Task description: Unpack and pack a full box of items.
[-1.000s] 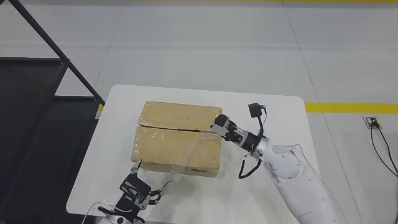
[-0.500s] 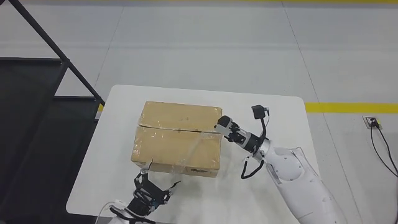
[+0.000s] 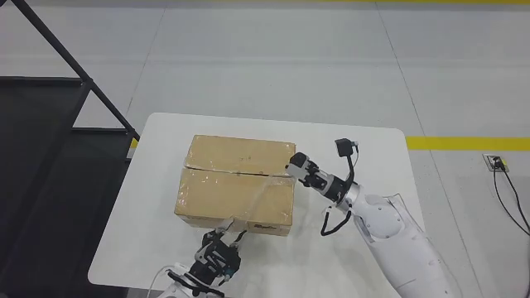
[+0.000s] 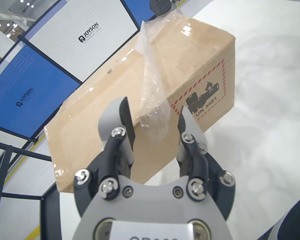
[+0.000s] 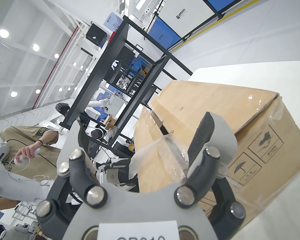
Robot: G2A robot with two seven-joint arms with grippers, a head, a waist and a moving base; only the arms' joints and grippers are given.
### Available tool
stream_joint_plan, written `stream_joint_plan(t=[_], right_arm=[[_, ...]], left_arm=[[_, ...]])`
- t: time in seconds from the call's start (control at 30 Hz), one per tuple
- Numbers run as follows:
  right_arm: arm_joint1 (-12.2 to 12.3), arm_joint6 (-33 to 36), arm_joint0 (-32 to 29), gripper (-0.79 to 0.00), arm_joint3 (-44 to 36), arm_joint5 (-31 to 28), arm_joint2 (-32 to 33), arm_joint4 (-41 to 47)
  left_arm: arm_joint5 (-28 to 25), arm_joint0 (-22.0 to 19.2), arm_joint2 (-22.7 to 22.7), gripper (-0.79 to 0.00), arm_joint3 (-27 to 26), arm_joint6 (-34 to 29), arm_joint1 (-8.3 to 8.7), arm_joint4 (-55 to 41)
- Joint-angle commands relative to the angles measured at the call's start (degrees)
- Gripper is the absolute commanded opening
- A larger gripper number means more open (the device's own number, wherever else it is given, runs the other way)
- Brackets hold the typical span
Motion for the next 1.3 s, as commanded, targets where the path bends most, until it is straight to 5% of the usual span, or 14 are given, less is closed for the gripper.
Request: stream_joint_plan(t=[0.0,0.53,1.07,1.27], right_arm=[[-0.02,-0.03,0.17,0.000,0.22,-0.07,-0.09,0.05],[-0.07,-0.31,0.87,0.000,1.36,-0.77,-0.60,0.29],[0.31,-1.89,-0.93,0.000,-1.84,-5.33,0.26,-0.21],[0.63,5.29,-0.46,0.000,-3.67,-3.61,-0.81,4.07]], left_arm=[[-0.29,0.01,-0.04,-0.785,0.00,-0.17,-0.09,-0.09],[-1.27,1.31,-2.41,-0.785,-3.22,0.35,-0.64,-5.29],[-11.41,1.50,-10.13,-0.785,-8.82,-8.49,-1.24,-40.72],[-14.57,0.38,-12.69,-0.785,-8.81,-14.54,-1.34,-56.08]])
